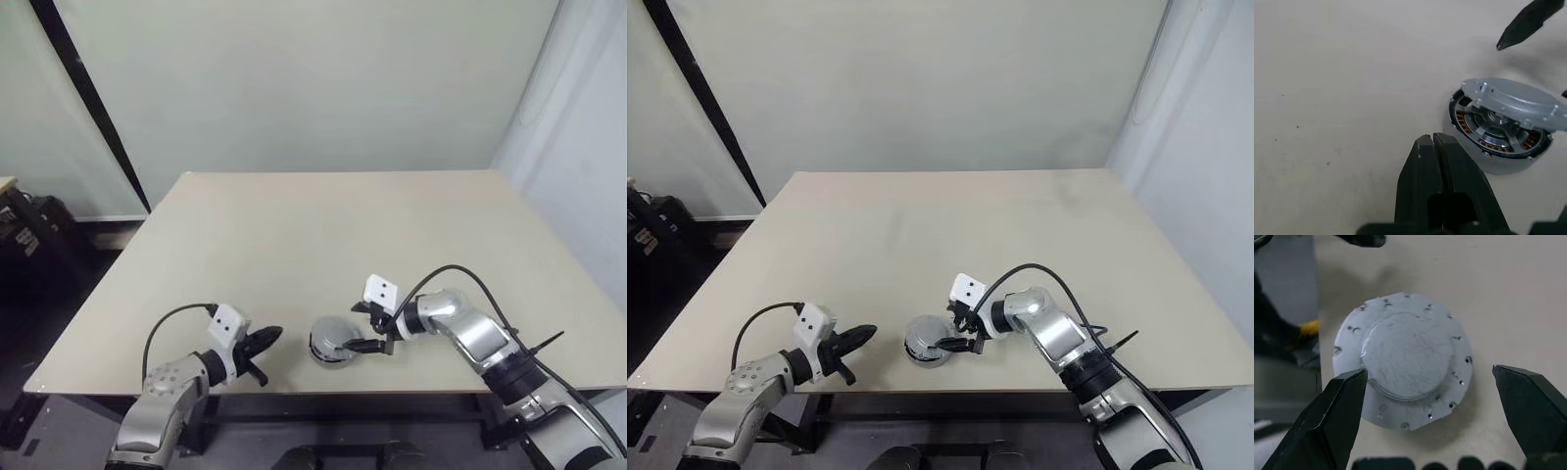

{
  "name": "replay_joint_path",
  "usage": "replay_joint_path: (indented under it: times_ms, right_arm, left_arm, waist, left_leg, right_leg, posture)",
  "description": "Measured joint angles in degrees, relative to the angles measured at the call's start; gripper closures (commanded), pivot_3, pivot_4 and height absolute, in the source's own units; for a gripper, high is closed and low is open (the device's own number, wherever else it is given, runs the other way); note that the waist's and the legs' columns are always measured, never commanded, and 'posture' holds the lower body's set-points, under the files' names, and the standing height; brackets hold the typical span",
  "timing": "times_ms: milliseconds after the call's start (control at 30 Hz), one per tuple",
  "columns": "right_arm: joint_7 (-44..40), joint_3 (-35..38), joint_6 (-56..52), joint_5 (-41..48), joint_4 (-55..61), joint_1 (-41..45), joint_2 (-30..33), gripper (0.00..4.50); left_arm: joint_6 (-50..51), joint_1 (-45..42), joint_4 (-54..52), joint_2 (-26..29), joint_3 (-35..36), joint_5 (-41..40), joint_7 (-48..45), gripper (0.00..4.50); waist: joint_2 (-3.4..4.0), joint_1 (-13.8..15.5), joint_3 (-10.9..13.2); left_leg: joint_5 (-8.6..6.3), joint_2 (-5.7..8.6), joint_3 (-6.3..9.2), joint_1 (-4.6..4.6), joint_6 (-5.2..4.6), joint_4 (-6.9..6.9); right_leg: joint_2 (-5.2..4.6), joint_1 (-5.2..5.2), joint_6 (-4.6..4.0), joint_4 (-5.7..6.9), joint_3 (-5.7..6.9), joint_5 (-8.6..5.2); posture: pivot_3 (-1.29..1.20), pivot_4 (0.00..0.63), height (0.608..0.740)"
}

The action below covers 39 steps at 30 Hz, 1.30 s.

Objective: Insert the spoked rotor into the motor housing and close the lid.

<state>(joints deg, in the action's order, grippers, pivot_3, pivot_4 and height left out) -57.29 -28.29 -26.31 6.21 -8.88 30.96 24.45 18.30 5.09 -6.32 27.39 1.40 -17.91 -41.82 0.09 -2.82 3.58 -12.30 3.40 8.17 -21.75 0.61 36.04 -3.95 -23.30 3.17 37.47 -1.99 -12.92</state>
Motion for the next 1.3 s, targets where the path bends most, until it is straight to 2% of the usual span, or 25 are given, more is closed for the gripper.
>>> replay_joint_path:
  times_ms: [400, 700, 967, 1067, 1133, 1300]
  right_arm:
    - [-6.9, -1.6, 10.1, -4.6, -15.7, 6.2, -5.4, 0.03]
    - [-10.8, -1.7, 11.6, -6.4, -18.9, 6.6, -7.3, 0.03]
    - [-10.9, -1.6, 12.7, -7.5, -20.3, 6.7, -8.1, 0.03]
    - [-10.0, -1.4, 12.7, -7.9, -21.1, 6.7, -8.8, 0.6]
    - [-9.4, -1.1, 12.7, -8.0, -21.4, 6.7, -9.3, 1.24]
    - [-8.8, -0.3, 11.3, -8.1, -21.7, 6.7, -10.0, 1.25]
  left_arm:
    - [1.7, 4.5, -5.2, 2.0, 1.2, -0.3, 0.5, 4.5]
    - [3.8, 4.3, -5.5, 3.5, 0.4, -0.6, -1.0, 4.5]
    - [5.6, 2.2, -4.8, 3.9, -2.3, -0.6, -3.4, 4.5]
    - [6.2, 1.6, -3.9, 3.9, -3.2, -0.7, -4.4, 4.5]
    - [6.3, 1.3, -3.5, 3.8, -3.3, -0.8, -4.8, 4.5]
    - [6.3, 1.0, -2.1, 2.9, -3.5, -1.0, -5.2, 4.5]
  waist:
    - [0.01, 0.0, 0.0]
    - [0.03, 0.0, 0.0]
    - [0.04, 0.0, 0.0]
    - [0.04, 0.0, 0.0]
    - [0.04, 0.0, 0.0]
    - [0.04, 0.0, 0.0]
  left_leg:
    - [0.02, 0.02, 0.04, 0.06, -0.03, -0.03]
    - [-0.05, 0.05, 0.03, 0.13, 0.1, -0.01]
    - [0.01, 0.05, 0.02, 0.15, 0.01, -0.01]
    - [0.03, 0.04, 0.02, 0.15, -0.02, -0.01]
    - [0.03, 0.04, 0.03, 0.16, -0.02, -0.01]
    - [0.04, 0.02, 0.03, 0.18, -0.02, 0.0]
  right_leg:
    - [0.03, -0.02, 0.0, 0.08, 0.0, 0.02]
    - [0.06, -0.01, 0.0, 0.13, 0.0, 0.02]
    - [0.1, -0.01, 0.0, 0.16, -0.01, 0.03]
    - [0.11, -0.02, -0.04, 0.18, -0.01, 0.05]
    - [0.12, -0.01, -0.05, 0.19, -0.01, 0.06]
    - [0.14, -0.02, -0.08, 0.19, -0.01, 0.08]
  posture:
    - [0.0, 0.0, 0.74]
    - [0.0, 0.0, 0.74]
    - [0.0, 0.0, 0.74]
    - [0.0, 0.0, 0.74]
    - [0.0, 0.0, 0.74]
    - [0.0, 0.0, 0.74]
